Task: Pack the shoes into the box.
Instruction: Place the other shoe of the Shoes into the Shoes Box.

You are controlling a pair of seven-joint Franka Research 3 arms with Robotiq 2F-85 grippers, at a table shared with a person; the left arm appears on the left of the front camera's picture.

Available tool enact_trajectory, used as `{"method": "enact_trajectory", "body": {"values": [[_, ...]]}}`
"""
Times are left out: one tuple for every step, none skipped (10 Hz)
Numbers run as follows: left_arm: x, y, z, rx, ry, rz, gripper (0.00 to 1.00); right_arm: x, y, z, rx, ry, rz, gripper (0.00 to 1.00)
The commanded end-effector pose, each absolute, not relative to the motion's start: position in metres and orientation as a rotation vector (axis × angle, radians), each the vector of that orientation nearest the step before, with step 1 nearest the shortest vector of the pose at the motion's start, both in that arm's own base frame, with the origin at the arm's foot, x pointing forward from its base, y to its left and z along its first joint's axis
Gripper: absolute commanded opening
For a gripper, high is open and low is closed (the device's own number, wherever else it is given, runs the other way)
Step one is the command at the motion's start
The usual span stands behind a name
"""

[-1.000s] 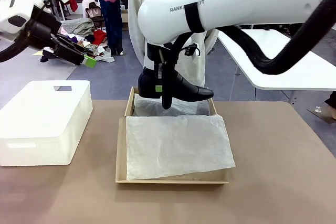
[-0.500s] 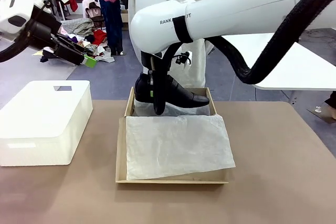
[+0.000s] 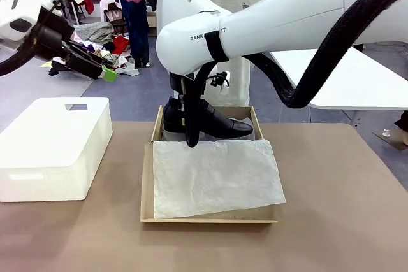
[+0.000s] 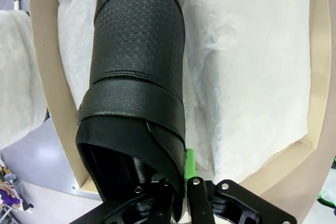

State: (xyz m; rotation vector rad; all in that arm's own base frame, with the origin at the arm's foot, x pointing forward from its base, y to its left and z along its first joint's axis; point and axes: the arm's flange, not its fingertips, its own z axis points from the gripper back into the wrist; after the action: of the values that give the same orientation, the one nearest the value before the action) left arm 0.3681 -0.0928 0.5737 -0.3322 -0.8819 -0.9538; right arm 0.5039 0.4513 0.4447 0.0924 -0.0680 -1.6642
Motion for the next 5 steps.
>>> {"method": "enact_trajectory", "body": {"values": [[0.369, -0.092, 0.572, -0.347, -0.889, -0.965, 1.0, 0.507, 0.451, 0.445, 0.123, -0.083, -1.654, 0.0], [0.369, -0.092, 0.572, -0.347, -0.889, -0.965, 1.0, 0.508, 0.451, 0.44, 0.127, -0.089, -1.667, 0.0], [0.369, -0.092, 0.572, -0.347, -0.889, -0.965, 1.0, 0.509, 0.451, 0.436, 0.127, -0.084, -1.666, 0.0], [0.369, -0.092, 0.572, -0.347, -0.889, -0.965, 1.0, 0.51, 0.451, 0.432, 0.135, -0.087, -1.67, 0.0], [0.369, -0.092, 0.572, -0.347, -0.889, -0.965, 1.0, 0.511, 0.451, 0.427, 0.128, -0.083, -1.672, 0.0]]}}
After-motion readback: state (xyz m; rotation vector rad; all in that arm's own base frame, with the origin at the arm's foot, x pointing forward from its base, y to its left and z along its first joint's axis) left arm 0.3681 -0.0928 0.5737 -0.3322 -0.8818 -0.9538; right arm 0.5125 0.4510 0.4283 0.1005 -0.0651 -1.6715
